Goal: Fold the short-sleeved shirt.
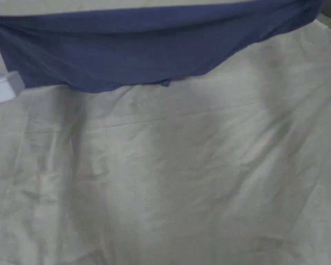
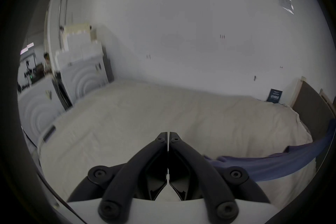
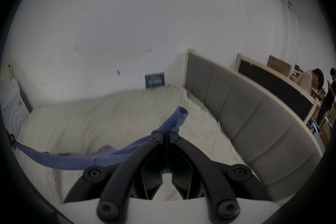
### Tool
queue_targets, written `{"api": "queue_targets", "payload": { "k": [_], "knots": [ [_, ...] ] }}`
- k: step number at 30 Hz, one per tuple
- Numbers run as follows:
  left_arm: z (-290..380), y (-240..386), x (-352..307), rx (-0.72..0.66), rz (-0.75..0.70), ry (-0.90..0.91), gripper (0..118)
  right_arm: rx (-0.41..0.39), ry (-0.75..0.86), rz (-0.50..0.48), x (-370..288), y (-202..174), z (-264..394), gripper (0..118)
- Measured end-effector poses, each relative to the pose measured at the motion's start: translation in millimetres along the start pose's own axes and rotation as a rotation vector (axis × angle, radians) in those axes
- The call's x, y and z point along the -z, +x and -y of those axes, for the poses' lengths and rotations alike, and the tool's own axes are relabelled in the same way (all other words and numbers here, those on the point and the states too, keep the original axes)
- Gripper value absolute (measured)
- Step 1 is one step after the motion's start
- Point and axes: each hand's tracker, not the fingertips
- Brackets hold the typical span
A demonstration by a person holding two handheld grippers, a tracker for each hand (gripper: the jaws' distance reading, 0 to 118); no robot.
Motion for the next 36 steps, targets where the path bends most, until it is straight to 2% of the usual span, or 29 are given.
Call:
{"api": "queue_targets", "payload": {
  "k": [1, 8, 11, 14, 17, 19, 21, 24, 30, 36],
  "knots": [
    [19, -7, -1, -0.019, 0.001, -0.038, 0, -0.019, -0.033, -0.007, 0, 4, 23, 4],
    [143, -49, -36, -0.066, 0.025, -0.206, 0, -0.001, -0.198, -0.020, -7, 44, 162, 4],
    [186, -63, -61, -0.035, 0.026, -0.233, 0, 0.019, -0.259, -0.023, -20, 57, 214, 4],
    [222, -80, -87, -0.094, 0.029, -0.286, 0, 0.050, -0.300, -0.031, -38, 71, 255, 4],
    [253, -96, -114, -0.079, 0.038, -0.312, 0, 0.082, -0.333, -0.026, -56, 89, 288, 4],
    [272, -106, -131, -0.086, 0.052, -0.332, 0, 0.116, -0.357, -0.042, -71, 100, 304, 4],
    [289, -113, -145, -0.080, 0.058, -0.344, 0, 0.108, -0.361, -0.040, -87, 107, 317, 4],
    [310, -119, -168, -0.047, 0.067, -0.363, 0, 0.049, -0.360, -0.046, -114, 114, 336, 4],
    [335, -135, -208, -0.020, 0.101, -0.391, 0, 0.004, -0.361, -0.065, -154, 136, 367, 4],
    [345, -142, -222, -0.029, 0.121, -0.412, 0, 0.043, -0.366, -0.077, -173, 147, 383, 4]
  ]
}}
